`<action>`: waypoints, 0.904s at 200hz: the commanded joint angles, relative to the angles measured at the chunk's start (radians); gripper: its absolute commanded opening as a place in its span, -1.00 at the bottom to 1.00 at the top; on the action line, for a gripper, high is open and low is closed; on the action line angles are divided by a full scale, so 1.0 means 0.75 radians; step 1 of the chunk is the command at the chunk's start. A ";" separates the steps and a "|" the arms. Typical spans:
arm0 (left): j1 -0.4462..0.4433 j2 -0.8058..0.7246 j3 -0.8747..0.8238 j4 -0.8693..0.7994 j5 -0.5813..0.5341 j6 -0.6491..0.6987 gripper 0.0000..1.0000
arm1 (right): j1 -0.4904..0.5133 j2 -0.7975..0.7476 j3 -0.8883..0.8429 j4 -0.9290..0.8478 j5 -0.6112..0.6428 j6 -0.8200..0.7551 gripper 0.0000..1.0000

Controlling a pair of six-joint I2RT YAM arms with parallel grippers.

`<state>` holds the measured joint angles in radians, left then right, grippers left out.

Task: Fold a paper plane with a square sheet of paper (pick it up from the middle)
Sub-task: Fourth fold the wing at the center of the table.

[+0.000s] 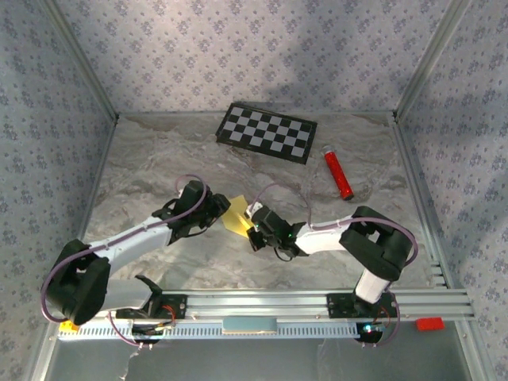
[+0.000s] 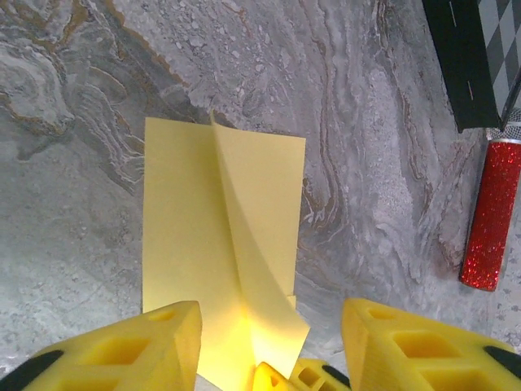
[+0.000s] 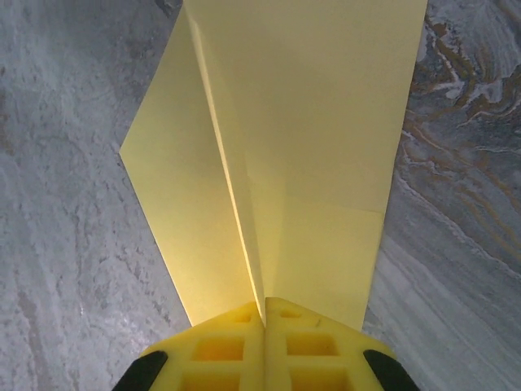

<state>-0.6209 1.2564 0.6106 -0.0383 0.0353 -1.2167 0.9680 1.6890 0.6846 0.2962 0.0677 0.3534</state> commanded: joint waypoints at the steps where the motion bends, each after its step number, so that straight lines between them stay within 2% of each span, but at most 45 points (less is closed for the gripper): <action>1: 0.009 -0.025 -0.023 -0.038 -0.017 -0.002 -0.15 | -0.059 0.022 -0.020 0.043 -0.193 0.124 -0.98; 60: 0.042 0.055 -0.009 0.045 0.097 0.036 -0.49 | -0.244 0.112 -0.011 0.131 -0.620 0.352 -0.96; 80: 0.058 0.105 0.010 0.085 0.152 0.047 -0.58 | -0.286 0.144 -0.027 0.190 -0.714 0.431 -0.96; 181: 0.093 0.394 0.168 0.148 0.290 0.104 -0.75 | -0.342 0.139 -0.070 0.228 -0.740 0.499 -0.96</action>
<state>-0.5617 1.5162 0.6930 0.0486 0.2123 -1.1671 0.7189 1.7824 0.6559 0.4969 -0.4686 0.6998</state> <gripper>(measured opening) 0.128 0.053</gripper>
